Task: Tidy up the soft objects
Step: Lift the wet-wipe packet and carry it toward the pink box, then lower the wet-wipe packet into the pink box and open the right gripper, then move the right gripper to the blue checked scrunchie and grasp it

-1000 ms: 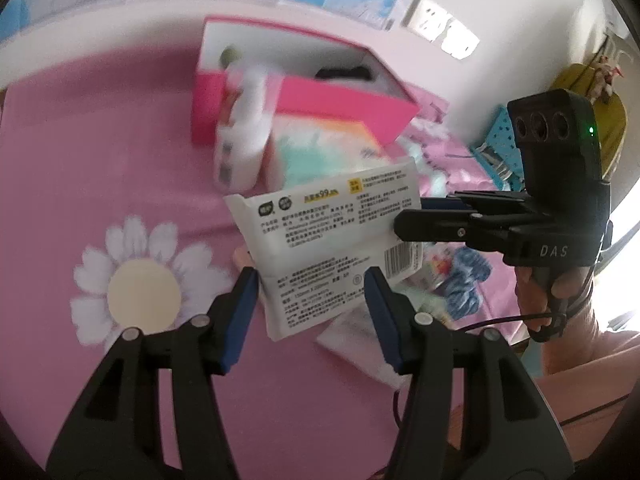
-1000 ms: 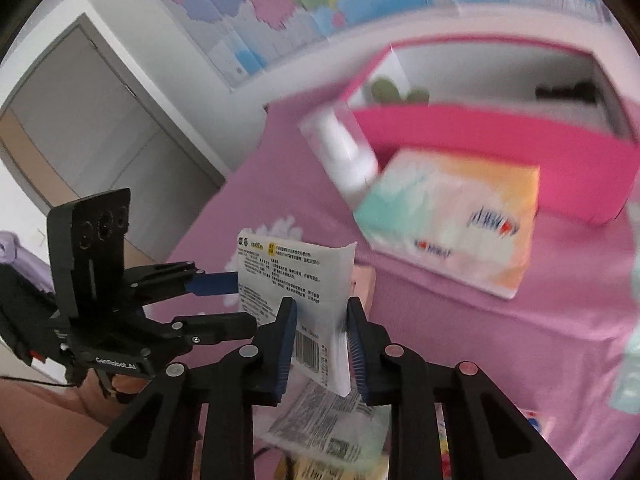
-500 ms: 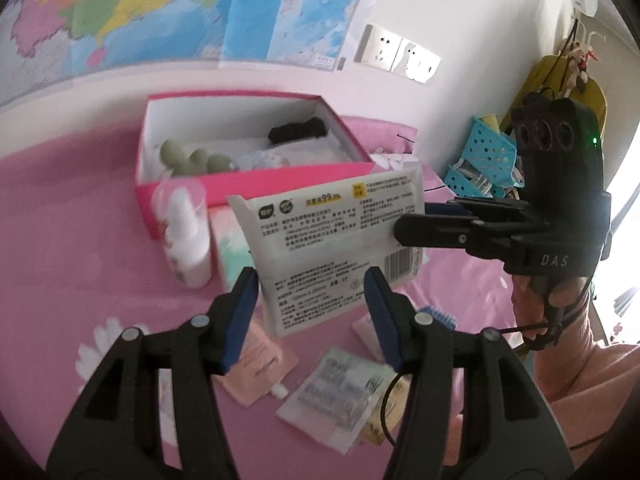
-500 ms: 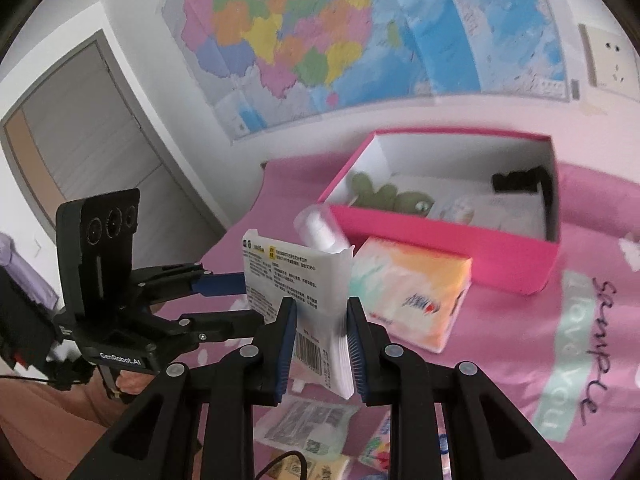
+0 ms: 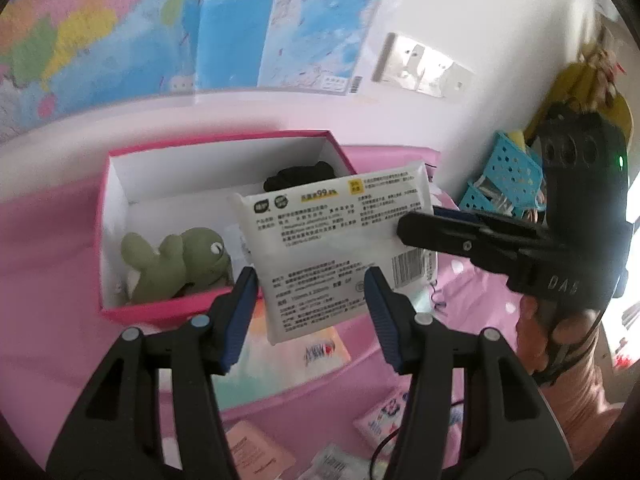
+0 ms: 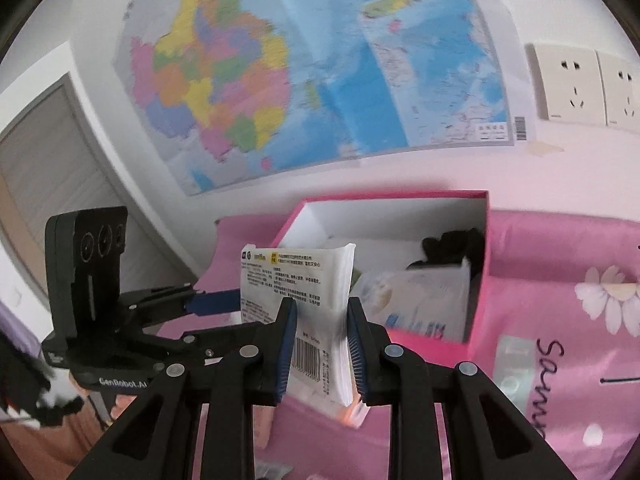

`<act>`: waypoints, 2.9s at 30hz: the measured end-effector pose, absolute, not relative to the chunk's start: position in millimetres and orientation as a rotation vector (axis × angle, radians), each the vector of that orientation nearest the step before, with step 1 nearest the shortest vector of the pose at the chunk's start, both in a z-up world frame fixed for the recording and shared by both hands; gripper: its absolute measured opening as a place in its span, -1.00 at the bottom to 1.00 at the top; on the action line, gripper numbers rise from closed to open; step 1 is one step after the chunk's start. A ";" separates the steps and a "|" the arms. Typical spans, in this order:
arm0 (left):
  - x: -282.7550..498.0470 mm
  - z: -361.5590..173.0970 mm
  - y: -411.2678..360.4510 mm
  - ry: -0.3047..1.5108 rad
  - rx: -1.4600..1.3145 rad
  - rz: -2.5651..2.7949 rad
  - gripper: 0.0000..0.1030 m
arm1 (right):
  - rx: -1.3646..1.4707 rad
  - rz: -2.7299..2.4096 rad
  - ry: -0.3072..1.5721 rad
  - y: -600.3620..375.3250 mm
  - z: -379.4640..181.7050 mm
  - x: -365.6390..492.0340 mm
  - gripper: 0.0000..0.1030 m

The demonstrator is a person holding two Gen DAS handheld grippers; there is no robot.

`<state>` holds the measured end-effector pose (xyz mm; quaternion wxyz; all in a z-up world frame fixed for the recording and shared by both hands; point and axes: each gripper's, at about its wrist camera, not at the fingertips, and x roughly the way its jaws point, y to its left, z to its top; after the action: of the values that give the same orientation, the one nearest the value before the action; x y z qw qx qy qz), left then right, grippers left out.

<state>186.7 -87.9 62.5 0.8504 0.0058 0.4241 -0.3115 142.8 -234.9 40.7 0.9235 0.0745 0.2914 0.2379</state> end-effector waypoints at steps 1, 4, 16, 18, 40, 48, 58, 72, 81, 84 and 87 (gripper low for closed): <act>193.5 60.7 -88.9 0.910 -0.002 -0.658 0.10 | 0.161 0.481 0.600 -237.0 40.0 150.8 -0.52; 212.8 52.8 -92.1 0.951 -0.017 -0.632 0.10 | 0.182 0.461 0.615 -243.9 36.4 173.0 -0.52; 243.5 27.1 -104.9 0.981 0.044 -0.493 0.09 | 0.172 0.309 0.710 -245.2 6.9 233.4 -0.33; 241.0 26.7 -101.6 0.964 0.052 -0.482 0.09 | 0.168 0.282 0.709 -247.9 4.0 231.3 -0.33; 109.5 33.3 -88.5 0.834 0.147 -0.751 0.10 | 0.143 0.508 0.636 -247.0 26.8 101.0 -0.05; 61.4 4.4 -93.0 0.886 0.183 -0.839 0.10 | 0.103 0.524 0.692 -246.1 4.1 53.5 -0.01; 35.5 -28.9 -101.7 0.978 0.186 -0.905 0.10 | 0.120 0.478 0.821 -263.6 -55.0 20.4 0.02; 23.0 -49.2 -118.0 1.053 0.192 -0.946 0.10 | 0.098 0.474 0.922 -260.9 -105.6 16.9 -0.62; 23.1 -49.1 -126.3 1.068 0.179 -0.994 0.10 | 0.099 0.518 0.843 -257.3 -80.6 7.8 -0.78; 24.6 -41.4 -127.6 1.041 0.173 -1.003 0.10 | 0.082 0.534 0.801 -253.0 -64.6 7.4 -0.78; 29.9 -29.4 -127.4 0.999 0.161 -1.000 0.10 | 0.059 0.546 0.759 -246.2 -47.6 8.9 -0.78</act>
<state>29.9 -127.4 -29.4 0.7575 0.0738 0.4586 -0.4588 8.9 -246.2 -47.6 0.8921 0.0286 0.3660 0.2633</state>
